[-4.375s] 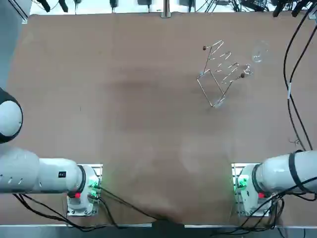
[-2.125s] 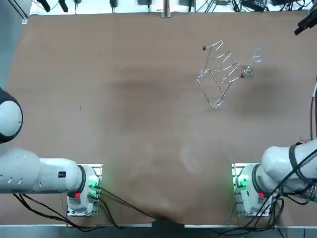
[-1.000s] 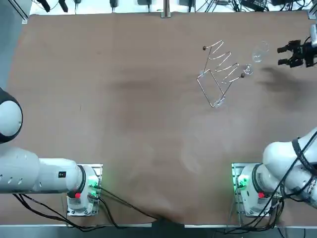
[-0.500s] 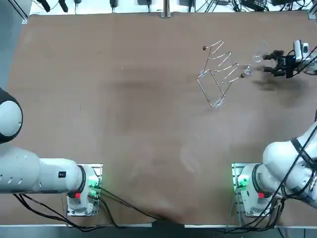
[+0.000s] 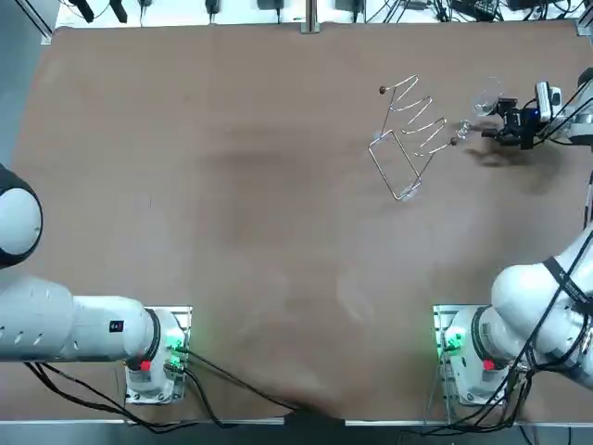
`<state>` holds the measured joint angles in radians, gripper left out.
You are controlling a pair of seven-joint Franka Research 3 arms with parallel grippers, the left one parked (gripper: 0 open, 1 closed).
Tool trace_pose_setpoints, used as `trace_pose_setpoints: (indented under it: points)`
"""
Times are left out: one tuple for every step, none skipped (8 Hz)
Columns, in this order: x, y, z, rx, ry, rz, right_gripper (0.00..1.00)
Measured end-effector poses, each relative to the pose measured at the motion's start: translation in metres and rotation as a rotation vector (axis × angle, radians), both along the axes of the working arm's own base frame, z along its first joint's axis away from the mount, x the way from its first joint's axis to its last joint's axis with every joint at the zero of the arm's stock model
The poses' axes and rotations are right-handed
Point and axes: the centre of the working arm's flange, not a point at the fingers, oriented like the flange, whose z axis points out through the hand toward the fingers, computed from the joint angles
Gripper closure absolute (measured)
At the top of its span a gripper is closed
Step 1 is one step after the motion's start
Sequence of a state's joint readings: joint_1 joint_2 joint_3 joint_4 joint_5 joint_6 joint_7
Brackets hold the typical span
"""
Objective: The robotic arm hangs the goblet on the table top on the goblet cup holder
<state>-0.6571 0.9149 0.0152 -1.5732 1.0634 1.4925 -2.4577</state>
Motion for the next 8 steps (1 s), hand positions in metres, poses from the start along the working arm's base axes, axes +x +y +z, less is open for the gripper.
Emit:
trace_pose_setpoints:
  points:
    - [0.004, 0.004, -0.004, 0.010, -0.006, 0.003, 0.10]
    - [0.008, 0.009, -0.010, 0.022, -0.011, 0.006, 0.15]
    - [0.012, 0.013, -0.017, 0.036, -0.014, 0.003, 0.16]
    - [0.014, 0.015, -0.021, 0.047, -0.018, -0.004, 0.19]
    - [0.016, 0.016, -0.022, 0.050, -0.021, -0.007, 0.22]
    - [0.017, 0.015, -0.021, 0.049, -0.024, -0.008, 0.26]
    - [0.019, 0.014, -0.019, 0.046, -0.030, -0.008, 0.27]
    - [0.023, 0.014, -0.016, 0.042, -0.040, -0.006, 0.27]
